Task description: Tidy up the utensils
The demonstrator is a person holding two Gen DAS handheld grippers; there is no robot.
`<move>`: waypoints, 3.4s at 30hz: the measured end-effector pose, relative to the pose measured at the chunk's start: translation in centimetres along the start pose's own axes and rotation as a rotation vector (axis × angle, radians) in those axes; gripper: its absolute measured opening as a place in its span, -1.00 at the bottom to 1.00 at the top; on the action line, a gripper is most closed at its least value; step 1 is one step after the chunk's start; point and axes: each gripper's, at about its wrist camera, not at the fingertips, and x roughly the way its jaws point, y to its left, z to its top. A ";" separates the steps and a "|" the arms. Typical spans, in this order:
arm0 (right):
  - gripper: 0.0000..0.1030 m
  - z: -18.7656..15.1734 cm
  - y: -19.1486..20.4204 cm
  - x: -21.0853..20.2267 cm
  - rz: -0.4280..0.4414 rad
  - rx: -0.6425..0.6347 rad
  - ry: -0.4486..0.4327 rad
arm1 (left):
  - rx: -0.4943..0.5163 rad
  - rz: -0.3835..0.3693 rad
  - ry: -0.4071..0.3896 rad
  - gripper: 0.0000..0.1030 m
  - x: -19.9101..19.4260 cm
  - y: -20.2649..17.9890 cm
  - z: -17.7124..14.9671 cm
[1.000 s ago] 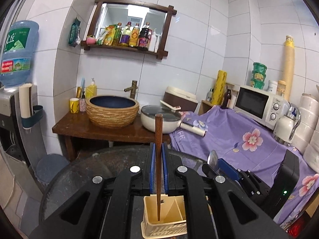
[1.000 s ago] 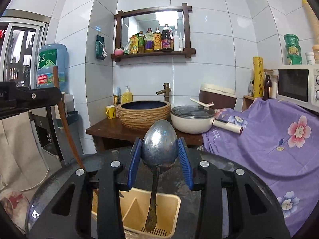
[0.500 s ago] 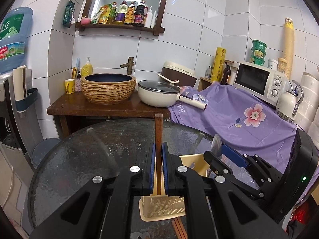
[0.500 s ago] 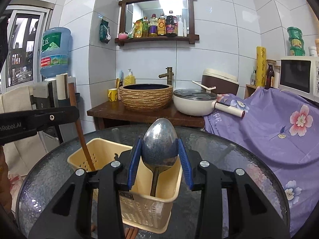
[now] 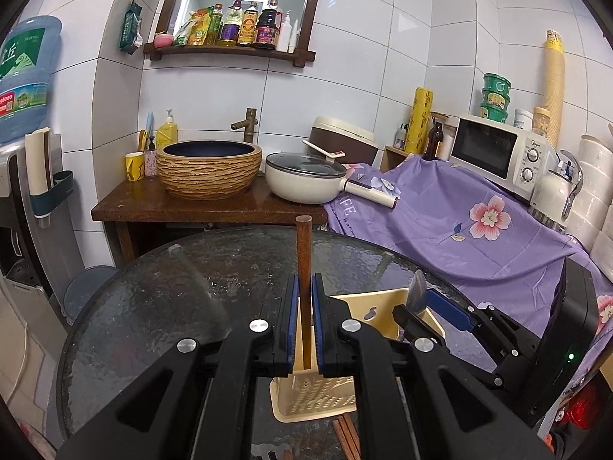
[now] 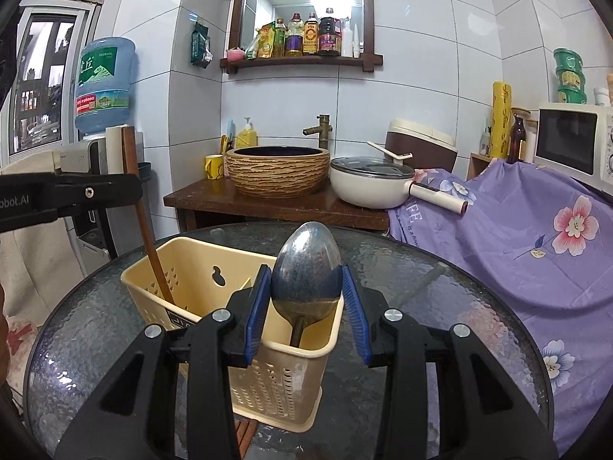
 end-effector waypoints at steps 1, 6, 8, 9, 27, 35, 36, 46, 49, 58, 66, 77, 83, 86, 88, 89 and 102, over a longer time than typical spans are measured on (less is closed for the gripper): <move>-0.15 0.1 0.0 -0.1 -0.001 0.004 -0.003 | -0.001 -0.003 -0.005 -0.65 -0.2 0.0 0.0; 0.24 0.0 -0.6 -2.3 -0.008 0.031 -0.057 | -0.026 -0.029 -0.049 0.03 -2.6 0.6 -0.4; 0.26 -0.1 -0.6 -3.5 -0.003 0.035 -0.059 | -0.023 -0.021 -0.054 0.20 -3.6 0.8 -0.9; 0.28 -0.2 -0.6 -4.1 0.006 0.039 -0.051 | -0.021 -0.016 -0.049 0.26 -4.2 1.0 -1.5; 0.33 -13.7 3.6 -6.7 0.089 -0.012 0.472 | 0.025 0.021 0.382 -0.25 -4.5 3.3 -17.8; 0.33 -14.6 3.8 -6.9 0.063 -0.001 0.495 | 0.046 0.016 0.414 -0.37 -3.8 2.4 -19.3; 0.33 -14.6 3.6 -6.8 0.060 0.009 0.496 | 0.041 0.014 0.418 -0.38 -3.7 2.5 -19.4; 0.30 -14.7 1.2 -6.3 0.013 0.032 0.524 | 0.038 0.071 0.426 -0.42 -3.3 3.5 -19.4; 0.20 -14.5 1.8 -5.9 0.028 0.013 0.530 | 0.046 0.077 0.440 -0.42 -2.8 3.4 -19.1; -0.15 -12.8 3.3 -2.5 0.073 -0.024 0.584 | 0.038 0.080 0.461 -0.44 -0.1 3.4 -17.9; -0.33 -11.2 4.1 1.3 0.070 -0.031 0.607 | 0.019 0.092 0.471 -0.45 1.3 3.6 -17.1; -0.70 -10.0 4.8 3.8 0.089 -0.046 0.625 | 0.000 0.071 0.487 -0.46 2.0 3.3 -16.8; -0.83 -9.4 5.5 5.2 0.102 -0.052 0.644 | 0.032 0.074 0.483 -0.60 2.2 2.4 -16.9; -0.84 -9.3 5.9 5.5 0.105 -0.069 0.646 | 0.028 0.084 0.483 -0.78 2.1 2.6 -16.9; -0.84 -9.3 5.9 5.5 0.108 -0.074 0.638 | 0.021 0.080 0.484 -0.82 2.1 3.0 -16.9; -0.84 -9.4 6.0 5.5 0.111 -0.074 0.634 | 0.016 0.076 0.486 -0.83 2.1 3.1 -16.9; -0.86 -9.8 4.0 2.9 0.149 -0.003 0.545 | -0.003 0.069 0.464 -0.87 2.3 3.2 -16.1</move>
